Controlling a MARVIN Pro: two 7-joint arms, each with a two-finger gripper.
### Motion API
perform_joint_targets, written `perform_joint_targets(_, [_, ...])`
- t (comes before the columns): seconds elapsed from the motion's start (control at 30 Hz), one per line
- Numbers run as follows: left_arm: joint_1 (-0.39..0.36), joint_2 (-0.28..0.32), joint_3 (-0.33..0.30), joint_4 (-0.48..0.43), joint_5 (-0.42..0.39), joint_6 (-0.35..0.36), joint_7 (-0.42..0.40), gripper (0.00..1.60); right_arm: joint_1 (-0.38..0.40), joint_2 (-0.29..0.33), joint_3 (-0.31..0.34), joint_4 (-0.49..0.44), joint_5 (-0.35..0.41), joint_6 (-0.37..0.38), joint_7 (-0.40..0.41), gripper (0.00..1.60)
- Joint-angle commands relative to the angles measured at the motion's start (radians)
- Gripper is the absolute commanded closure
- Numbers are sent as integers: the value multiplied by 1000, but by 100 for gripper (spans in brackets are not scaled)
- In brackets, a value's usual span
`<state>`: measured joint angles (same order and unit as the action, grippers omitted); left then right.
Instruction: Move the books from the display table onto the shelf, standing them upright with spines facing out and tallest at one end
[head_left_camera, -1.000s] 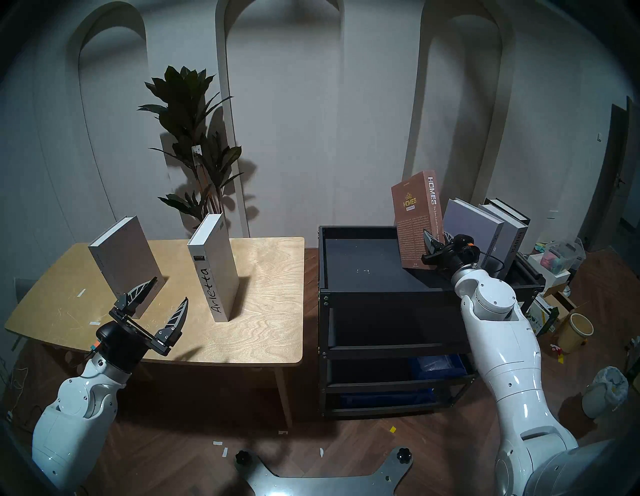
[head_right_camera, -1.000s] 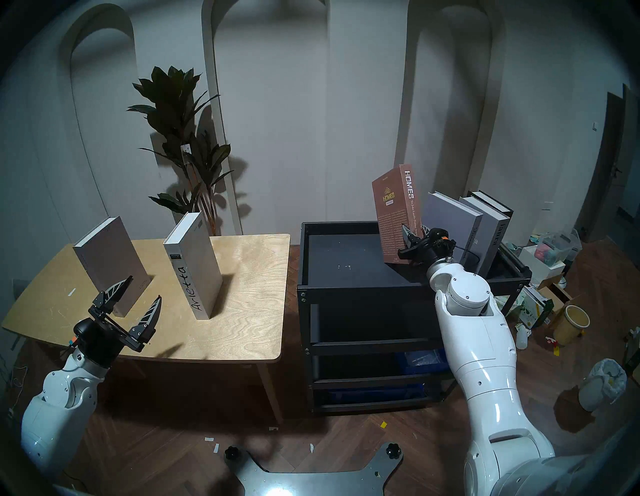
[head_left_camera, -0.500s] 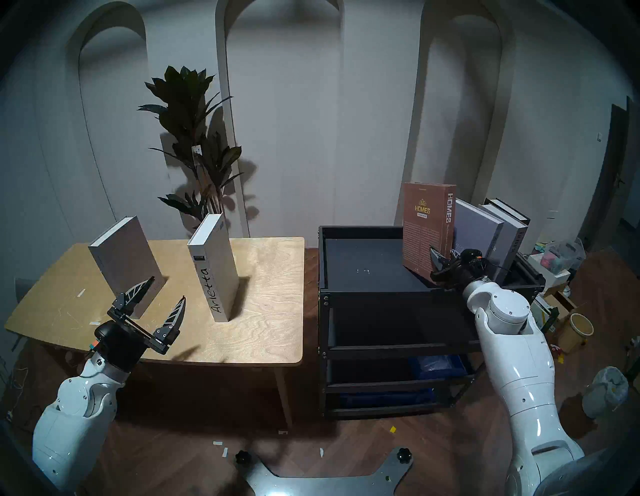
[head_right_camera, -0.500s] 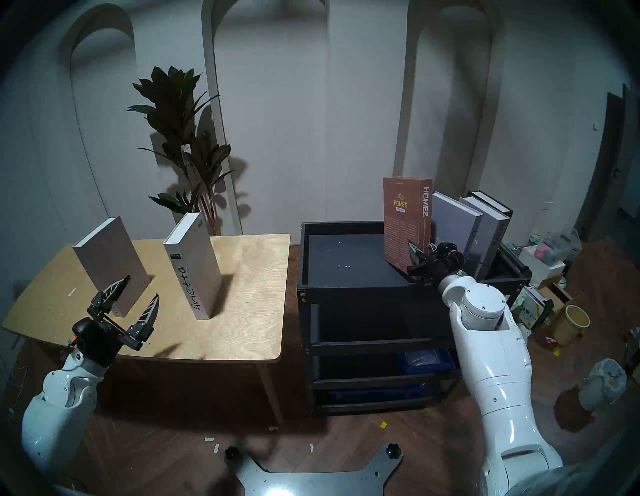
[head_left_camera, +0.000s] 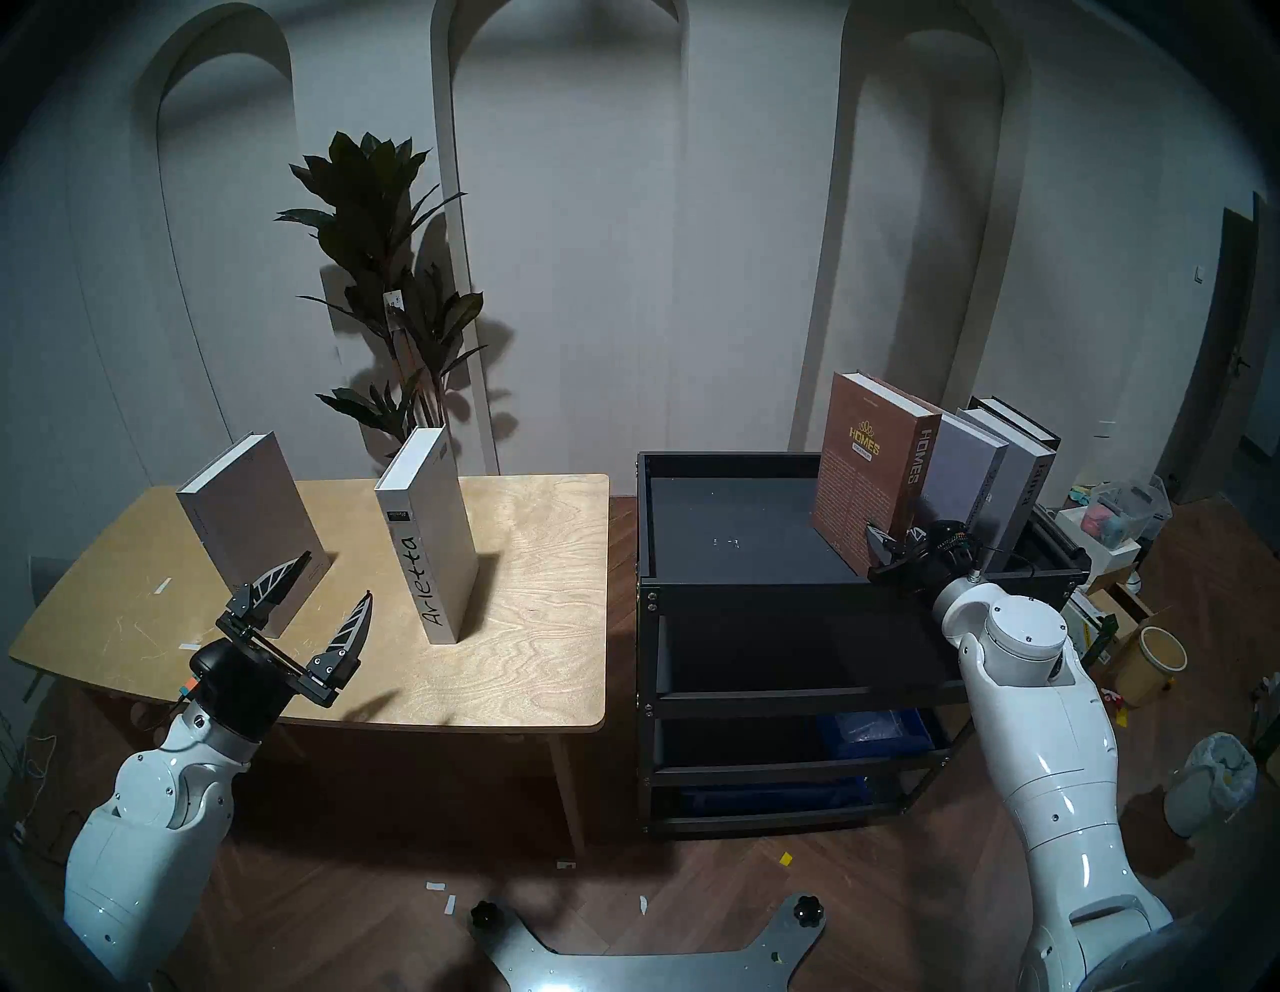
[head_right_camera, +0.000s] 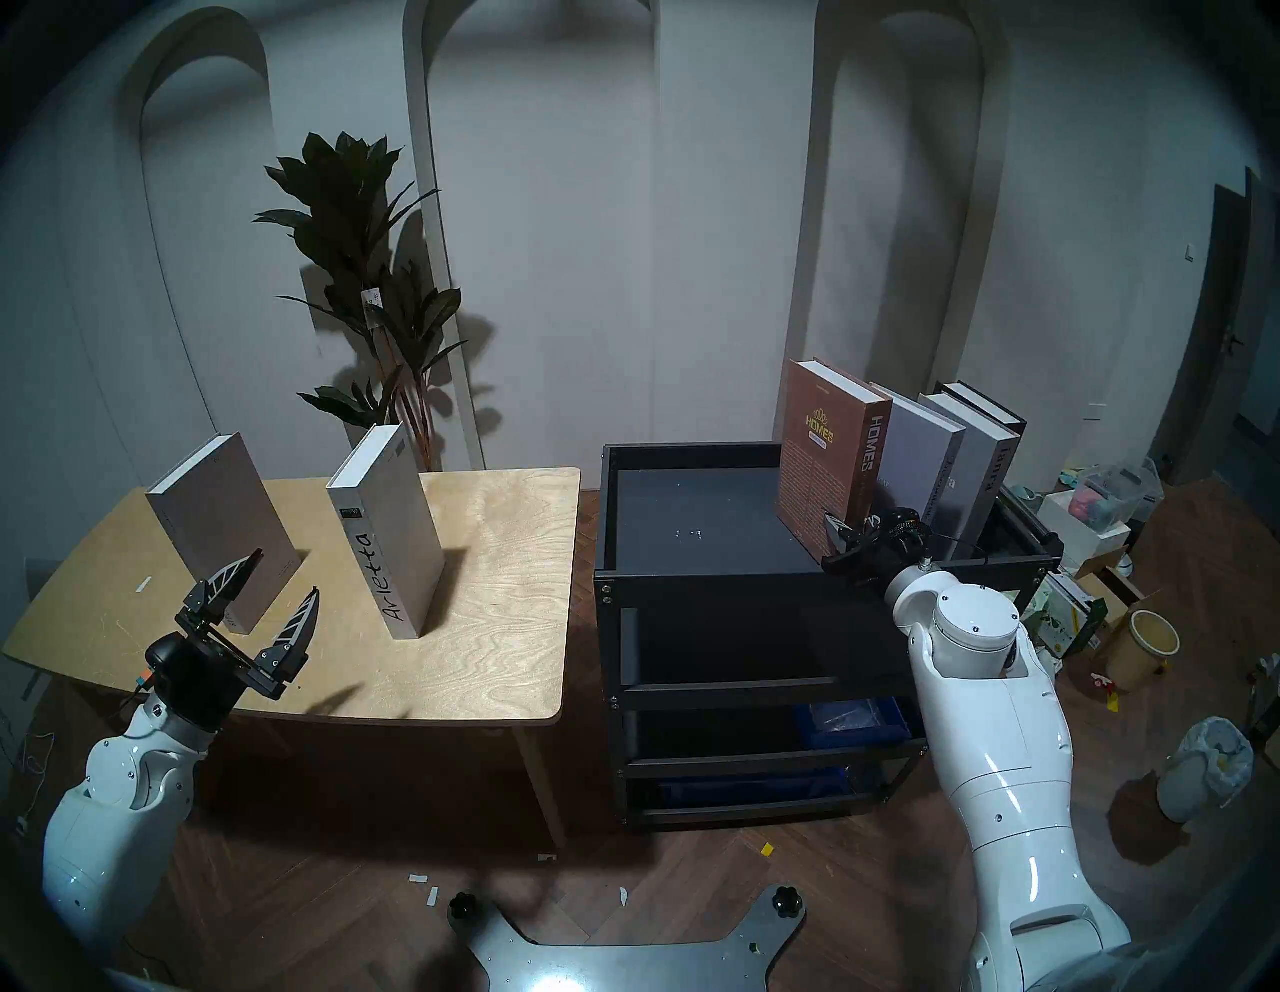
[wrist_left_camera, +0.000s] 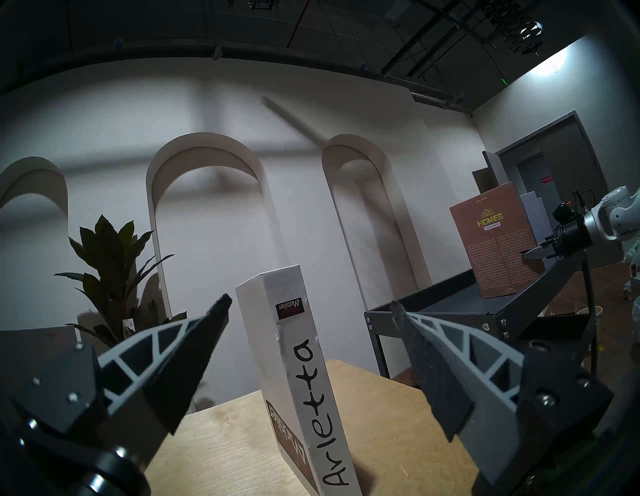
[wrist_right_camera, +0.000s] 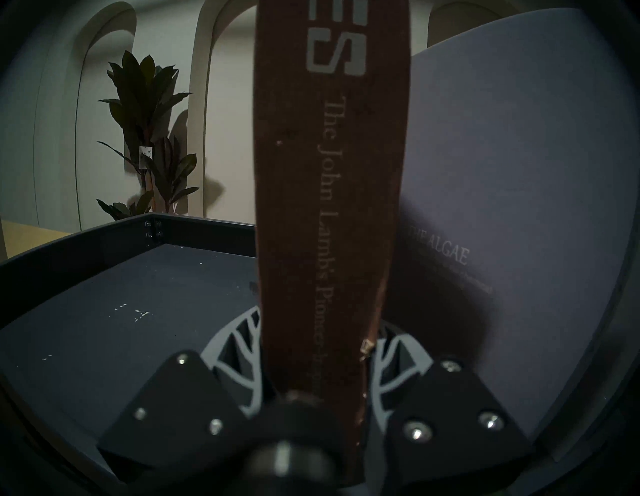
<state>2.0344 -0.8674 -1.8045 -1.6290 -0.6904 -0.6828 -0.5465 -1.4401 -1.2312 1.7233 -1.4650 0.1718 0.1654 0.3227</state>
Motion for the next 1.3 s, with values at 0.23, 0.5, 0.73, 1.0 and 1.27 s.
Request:
perform_joint_targets(0.23, [-39,10,5,1,3,6,2,0,36,-13,-6,4,-11,-7,-23,126])
perform_joint_targets(0.5, [-44,9,12,4,6,7,3,0,44,-21,-3,6,-14,-15,-28,99])
perform_joint_targets(0.73, [-51,10,23,1,13,9,6,0,50,-25,2,4,-14,-14,-35,81])
perform_joint_targets(1.0, [-58,11,31,1,22,12,9,0,54,-30,7,2,-9,-16,-43,28])
perform_joint_targets(1.27, [-63,12,34,1,27,16,13,0,63,-34,3,1,-6,-16,-49,16])
